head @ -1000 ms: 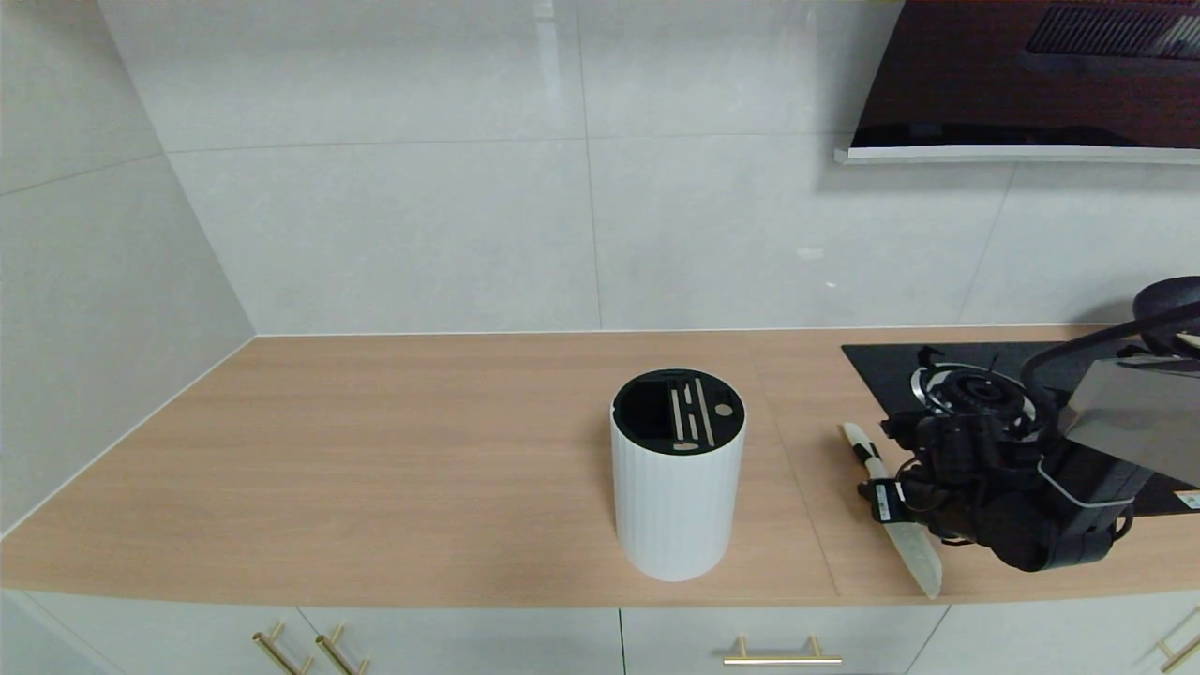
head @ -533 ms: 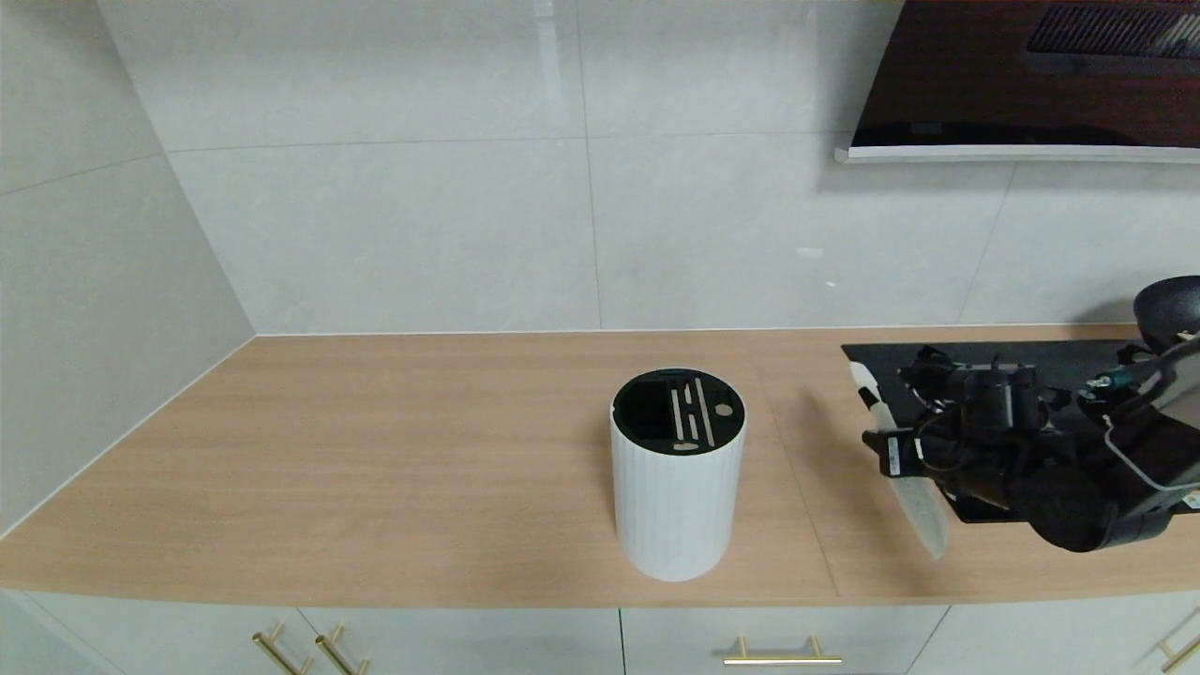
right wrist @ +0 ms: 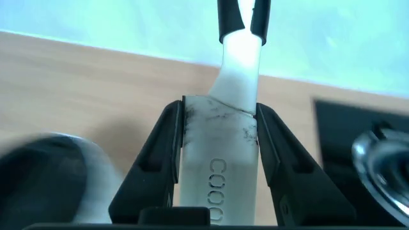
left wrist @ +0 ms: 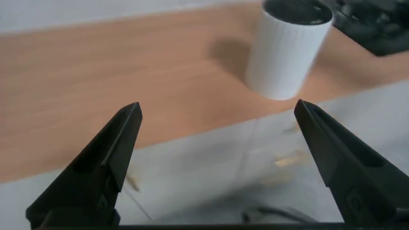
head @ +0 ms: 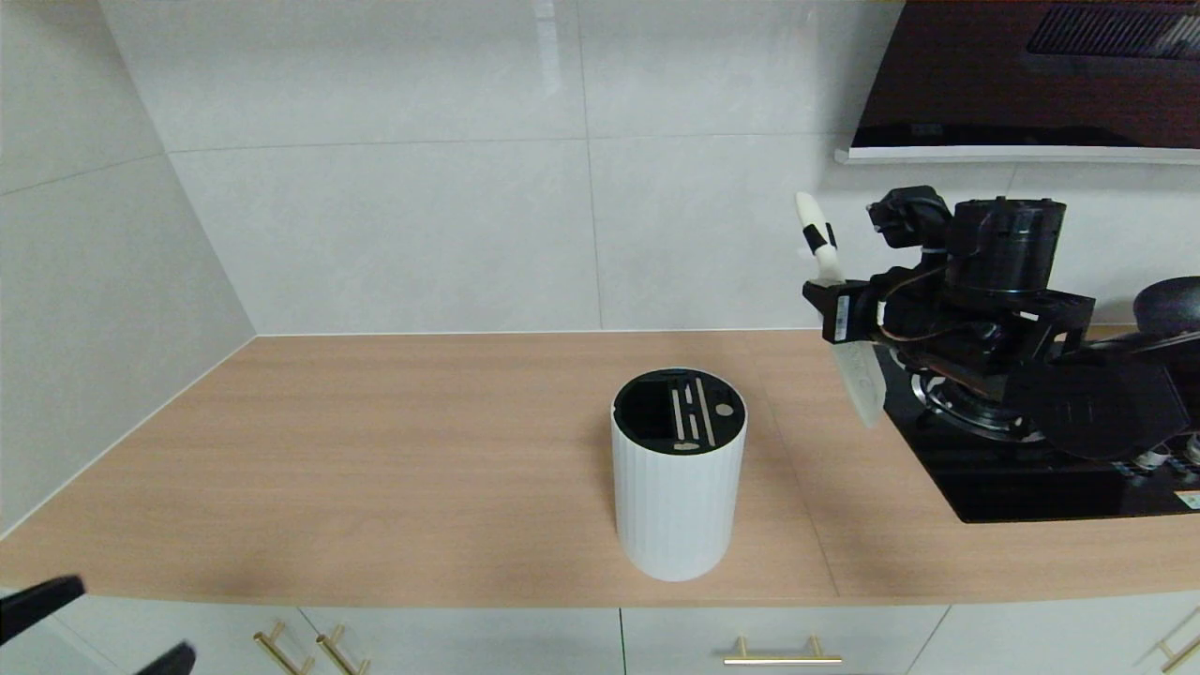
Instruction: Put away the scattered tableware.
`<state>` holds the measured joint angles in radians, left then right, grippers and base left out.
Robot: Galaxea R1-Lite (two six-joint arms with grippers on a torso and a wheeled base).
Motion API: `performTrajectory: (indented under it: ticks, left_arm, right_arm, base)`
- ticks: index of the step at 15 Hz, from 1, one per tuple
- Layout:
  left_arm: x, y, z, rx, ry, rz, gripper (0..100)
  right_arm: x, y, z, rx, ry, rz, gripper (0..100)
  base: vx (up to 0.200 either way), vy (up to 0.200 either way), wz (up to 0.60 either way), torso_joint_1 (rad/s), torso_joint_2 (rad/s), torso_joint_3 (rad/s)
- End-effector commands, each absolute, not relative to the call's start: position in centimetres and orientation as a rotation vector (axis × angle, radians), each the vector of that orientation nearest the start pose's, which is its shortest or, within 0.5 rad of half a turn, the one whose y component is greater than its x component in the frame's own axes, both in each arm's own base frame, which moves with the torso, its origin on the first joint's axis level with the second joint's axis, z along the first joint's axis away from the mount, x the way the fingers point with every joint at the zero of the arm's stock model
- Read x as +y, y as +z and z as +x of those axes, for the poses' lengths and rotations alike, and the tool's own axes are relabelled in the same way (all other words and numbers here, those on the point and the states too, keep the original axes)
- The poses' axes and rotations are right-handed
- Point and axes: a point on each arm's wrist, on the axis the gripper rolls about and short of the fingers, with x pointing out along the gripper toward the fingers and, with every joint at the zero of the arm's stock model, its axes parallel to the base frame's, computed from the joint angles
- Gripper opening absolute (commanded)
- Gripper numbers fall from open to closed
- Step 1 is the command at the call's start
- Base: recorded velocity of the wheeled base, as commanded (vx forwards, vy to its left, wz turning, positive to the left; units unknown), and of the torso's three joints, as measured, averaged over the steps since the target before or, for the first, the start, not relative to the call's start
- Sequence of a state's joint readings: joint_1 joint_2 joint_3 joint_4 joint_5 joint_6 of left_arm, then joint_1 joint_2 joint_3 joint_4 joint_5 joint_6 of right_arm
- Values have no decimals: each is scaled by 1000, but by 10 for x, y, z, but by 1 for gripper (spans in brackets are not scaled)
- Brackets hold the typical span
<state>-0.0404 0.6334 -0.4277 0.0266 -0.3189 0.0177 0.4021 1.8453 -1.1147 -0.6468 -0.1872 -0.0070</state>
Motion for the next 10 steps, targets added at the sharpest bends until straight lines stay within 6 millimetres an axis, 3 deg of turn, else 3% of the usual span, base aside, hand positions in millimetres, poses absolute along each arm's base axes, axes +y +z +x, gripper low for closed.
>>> performTrajectory:
  ticks: [1,2,6,10]
  left_arm:
    - [-43,221,172,403,-577,-85,100]
    - [-62,221,197,381,-625,-154,100]
    - [-111,212,252,335,-719,-474,100]
    - [-128,220,286,341,-734,-569,100]
  right_arm:
    - [154,240,317,27,245,-11,0]
    - [162,236,310,44,268,-20,0]
    - [201,235,282,45,359,-19,0]
    - [219,235,254,56,447,20,0]
  base:
    - [0,0,0,0,0,0]
    - [0,0,0,0,0,0]
    - [0,0,0,0,0,0]
    - [0,0,0,0,0,0]
